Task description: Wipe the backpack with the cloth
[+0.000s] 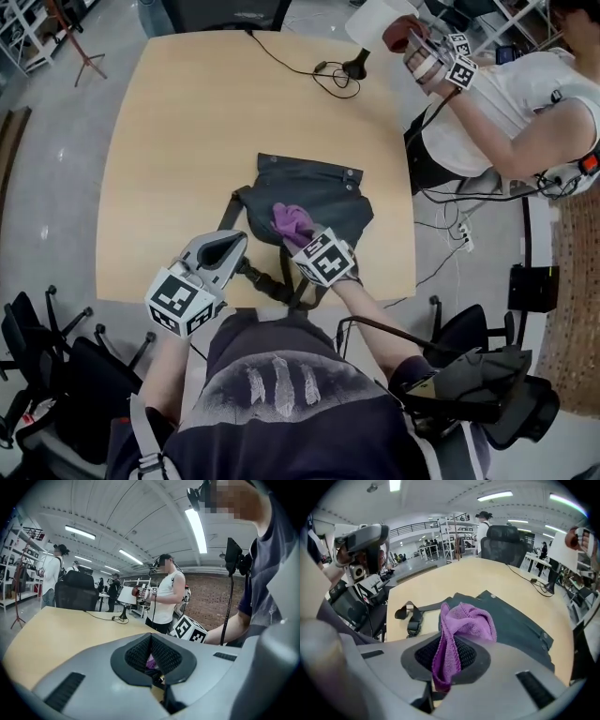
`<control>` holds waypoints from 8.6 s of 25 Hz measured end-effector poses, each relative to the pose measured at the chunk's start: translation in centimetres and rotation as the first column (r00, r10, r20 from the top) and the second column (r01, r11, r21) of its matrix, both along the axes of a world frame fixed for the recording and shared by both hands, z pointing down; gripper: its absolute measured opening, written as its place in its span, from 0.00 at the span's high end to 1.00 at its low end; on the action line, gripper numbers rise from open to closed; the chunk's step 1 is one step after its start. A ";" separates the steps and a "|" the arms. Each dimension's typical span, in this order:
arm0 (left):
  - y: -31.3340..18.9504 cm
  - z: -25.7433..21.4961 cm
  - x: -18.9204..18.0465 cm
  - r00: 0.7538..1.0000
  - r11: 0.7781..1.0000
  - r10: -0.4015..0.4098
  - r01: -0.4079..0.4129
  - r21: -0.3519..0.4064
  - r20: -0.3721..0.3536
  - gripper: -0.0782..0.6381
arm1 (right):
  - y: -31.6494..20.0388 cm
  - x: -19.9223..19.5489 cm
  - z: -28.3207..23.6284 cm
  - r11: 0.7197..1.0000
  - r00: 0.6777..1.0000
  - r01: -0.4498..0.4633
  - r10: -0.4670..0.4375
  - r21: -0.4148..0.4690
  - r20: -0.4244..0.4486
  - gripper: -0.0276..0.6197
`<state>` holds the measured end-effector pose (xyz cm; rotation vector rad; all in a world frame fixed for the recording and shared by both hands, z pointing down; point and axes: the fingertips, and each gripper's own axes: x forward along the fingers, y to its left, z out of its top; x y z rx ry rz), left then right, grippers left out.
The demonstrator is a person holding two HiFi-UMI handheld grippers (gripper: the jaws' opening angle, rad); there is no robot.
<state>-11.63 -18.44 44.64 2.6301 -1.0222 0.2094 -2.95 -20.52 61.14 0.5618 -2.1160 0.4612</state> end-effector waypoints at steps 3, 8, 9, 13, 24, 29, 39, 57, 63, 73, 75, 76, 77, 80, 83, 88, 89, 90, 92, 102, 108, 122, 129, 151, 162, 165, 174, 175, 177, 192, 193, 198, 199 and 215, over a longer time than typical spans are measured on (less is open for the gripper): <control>-0.6 0.4 -2.2 1.000 1.000 -0.012 0.012 -0.007 -0.017 0.88 | 1.6 -4.6 -1.1 0.995 0.988 0.050 -0.037 -0.088 0.150 0.91; -1.5 1.3 -5.2 0.999 1.000 -0.023 0.022 -0.021 -0.030 0.88 | 0.3 -9.8 -5.2 0.918 0.803 0.004 0.233 -0.398 0.548 0.91; -1.5 1.5 -5.6 0.999 1.000 -0.021 0.020 -0.023 -0.034 0.88 | -0.6 -9.9 -5.9 0.901 0.759 -0.016 0.293 -0.434 0.581 0.91; -2.0 2.2 -6.7 0.999 0.999 -0.003 0.002 -0.033 -0.035 0.88 | -5.1 -9.8 -6.7 0.879 0.682 -0.131 0.416 -0.459 0.601 0.91; -3.4 2.8 -5.4 1.000 0.997 -0.015 0.014 -0.072 -0.013 0.88 | -12.0 -3.9 1.9 0.963 0.963 -0.232 0.247 -0.135 0.104 0.91; -4.4 3.0 -3.0 1.000 0.996 -0.001 0.001 -0.089 0.005 0.88 | -12.5 0.2 2.4 0.980 0.982 -0.183 0.185 -0.081 0.029 0.91; -6.0 2.5 2.8 0.998 0.994 0.062 -0.059 -0.094 0.033 0.88 | -13.3 9.0 3.6 0.991 0.982 -0.137 0.136 0.003 -0.134 0.91; -5.8 2.2 3.9 0.998 0.995 0.038 -0.033 -0.097 0.046 0.88 | -20.7 26.9 -2.2 0.862 0.839 -0.416 0.487 0.289 -0.243 0.91; -5.4 2.6 1.6 0.999 0.994 -0.027 0.032 -0.109 0.043 0.88 | -19.6 20.4 4.7 0.937 0.870 -0.323 0.349 0.133 -0.348 0.91; -5.0 3.1 -3.9 0.992 0.985 -0.127 0.129 -0.115 0.024 0.88 | -19.3 5.9 6.3 0.980 0.960 -0.198 0.191 -0.015 -0.206 0.91; -5.0 3.1 -4.7 0.990 0.983 -0.140 0.142 -0.115 0.021 0.88 | -19.3 3.4 6.4 0.986 0.969 -0.167 0.158 -0.030 -0.192 0.91; -5.1 3.1 -5.3 0.989 0.982 -0.150 0.151 -0.115 0.020 0.88 | -19.3 2.3 6.5 0.987 0.971 -0.156 0.146 -0.038 -0.187 0.91; -5.1 3.2 -6.0 0.987 0.980 -0.160 0.161 -0.116 0.019 0.88 | -19.3 1.4 6.6 0.988 0.974 -0.148 0.137 -0.047 -0.182 0.91; -5.1 3.5 -7.7 0.982 0.975 -0.187 0.188 -0.121 0.021 0.88 | -19.3 -0.7 6.7 0.986 0.979 -0.143 0.130 -0.082 -0.155 0.91; -5.1 3.6 -8.5 0.980 0.972 -0.198 0.199 -0.122 0.023 0.88 | -19.4 -2.2 6.6 0.979 0.984 -0.157 0.143 -0.133 -0.105 0.91; -5.4 3.4 -8.8 0.980 0.973 -0.198 0.199 -0.116 0.021 0.88 | -18.3 -5.9 5.6 0.960 0.994 -0.105 0.112 -0.259 0.013 0.91; -5.4 3.3 -8.8 0.980 0.973 -0.198 0.199 -0.115 0.021 0.88 | -18.0 -6.8 5.4 0.957 0.995 -0.083 0.097 -0.277 0.037 0.91; -5.4 3.2 -8.9 0.980 0.973 -0.198 0.200 -0.114 0.021 0.88 | -17.6 -7.8 5.0 0.951 0.993 -0.062 0.090 -0.302 0.078 0.91; -5.4 3.1 -9.0 0.980 0.973 -0.200 0.201 -0.111 0.020 0.88 | -16.7 -9.9 3.6 0.931 0.977 -0.026 0.102 -0.364 0.190 0.91; -5.4 3.2 -8.2 0.983 0.976 -0.186 0.186 -0.112 0.015 0.88 | -11.9 -12.8 -7.1 0.721 0.680 0.186 0.396 -0.667 0.618 0.91; -5.1 3.3 -6.6 0.989 0.982 -0.149 0.151 -0.116 0.019 0.88 | -11.5 -7.6 1.5 0.911 0.961 -0.045 0.151 -0.411 0.230 0.91; -4.7 3.2 -2.6 0.996 0.990 -0.075 0.079 -0.116 0.037 0.88 | -13.0 1.6 3.2 0.997 0.994 0.010 -0.018 -0.081 -0.108 0.91; -4.7 3.1 -0.9 0.998 0.991 -0.047 0.053 -0.122 0.047 0.88 | -14.0 10.4 3.9 0.991 0.977 -0.099 0.081 -0.085 -0.195 0.91; -4.3 2.9 1.3 0.999 0.995 0.013 -0.009 -0.097 0.043 0.88 | -14.7 30.2 -2.9 0.930 0.845 -0.340 0.367 0.140 -0.389 0.91; -3.8 2.2 2.8 0.995 0.994 0.084 -0.080 -0.076 0.051 0.88 | -7.7 20.8 1.6 0.934 0.924 -0.356 0.348 -0.021 -0.159 0.91; -3.1 2.4 2.1 0.995 0.994 0.085 -0.081 -0.079 0.054 0.88 | -7.3 19.5 1.8 0.936 0.922 -0.353 0.347 -0.004 -0.171 0.91; -1.7 3.6 0.8 0.996 0.993 0.082 -0.078 -0.092 0.034 0.88 | -5.5 12.4 1.0 0.975 0.962 -0.220 0.217 -0.001 -0.168 0.91; -1.6 3.7 0.6 0.996 0.993 0.082 -0.079 -0.091 0.032 0.88 | -5.1 11.0 0.7 0.980 0.970 -0.199 0.195 -0.013 -0.147 0.91; -1.4 3.6 0.4 0.996 0.993 0.083 -0.080 -0.089 0.030 0.88 | -4.2 7.9 0.7 0.990 0.983 -0.138 0.133 -0.030 -0.127 0.91; -1.8 3.4 -4.5 0.999 0.997 0.037 -0.035 -0.075 0.025 0.88 | -1.0 -9.0 -2.5 0.965 0.941 0.039 0.052 -0.260 0.334 0.91; -1.6 3.2 -4.8 0.999 0.997 0.024 -0.022 -0.075 0.022 0.88 | -1.1 -9.3 -3.6 0.956 0.915 0.031 0.089 -0.290 0.394 0.91; -1.3 1.0 -4.4 1.000 0.999 0.020 -0.020 -0.036 0.019 0.88 | -3.5 -8.1 -10.7 0.956 0.775 -0.082 0.239 -0.282 0.585 0.91; -1.0 0.4 -4.5 1.000 0.999 0.021 -0.020 -0.031 0.020 0.88 | -3.8 -7.8 -12.1 0.957 0.747 -0.107 0.258 -0.271 0.613 0.91; 2.1 -2.0 -1.0 0.994 0.994 0.108 -0.108 0.019 -0.030 0.88 | 1.2 -0.7 -22.0 0.963 0.682 -0.267 0.207 -0.025 0.702 0.91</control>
